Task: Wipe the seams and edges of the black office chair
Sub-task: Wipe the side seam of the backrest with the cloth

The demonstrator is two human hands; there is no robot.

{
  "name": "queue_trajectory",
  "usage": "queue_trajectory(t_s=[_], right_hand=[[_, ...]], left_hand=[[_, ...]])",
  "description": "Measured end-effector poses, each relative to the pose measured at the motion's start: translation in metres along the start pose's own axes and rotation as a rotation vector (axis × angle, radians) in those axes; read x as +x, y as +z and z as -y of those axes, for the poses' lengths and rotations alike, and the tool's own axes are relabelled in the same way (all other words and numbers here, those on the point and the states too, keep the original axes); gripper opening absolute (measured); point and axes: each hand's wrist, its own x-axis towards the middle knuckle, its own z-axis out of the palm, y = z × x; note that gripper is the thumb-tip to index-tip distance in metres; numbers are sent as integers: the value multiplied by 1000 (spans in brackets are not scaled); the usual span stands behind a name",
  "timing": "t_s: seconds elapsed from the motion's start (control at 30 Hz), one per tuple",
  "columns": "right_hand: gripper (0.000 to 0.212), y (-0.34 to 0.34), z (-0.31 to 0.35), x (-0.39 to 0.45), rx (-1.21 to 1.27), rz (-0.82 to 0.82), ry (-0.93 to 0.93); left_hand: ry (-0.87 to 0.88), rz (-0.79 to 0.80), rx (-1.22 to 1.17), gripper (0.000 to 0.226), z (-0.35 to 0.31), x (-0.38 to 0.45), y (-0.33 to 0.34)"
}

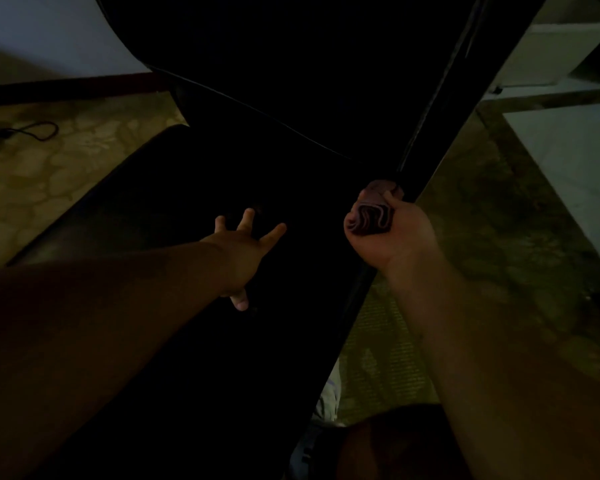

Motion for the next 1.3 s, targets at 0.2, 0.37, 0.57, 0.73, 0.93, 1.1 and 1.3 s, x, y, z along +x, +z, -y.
queue_trajectory(t_s=[0.2,0.37,0.57,0.73,0.93,1.1,1.3], right_hand=[[27,-15,-7,14,-207,-145,-118],[30,-8,-7,18,-323,-110,-176],[27,-5,-5,18,-539,-89,-190],[37,-11,-6,11,-363,-4,-79],[40,-5,-7,15,-458,-106,-133],[37,-2,0,13,-477,-172,-197],[19,-5,1,12,-575,-109,-349]], left_hand=[[9,-28,34,145,3,0,2],[23,-60,87,147,6,2,3],[16,-75,124,147,7,2,5],[7,-75,130,146,5,2,4],[8,-71,156,146,5,2,3],[-1,-64,159,146,3,0,2],[-5,-66,144,146,2,1,3]])
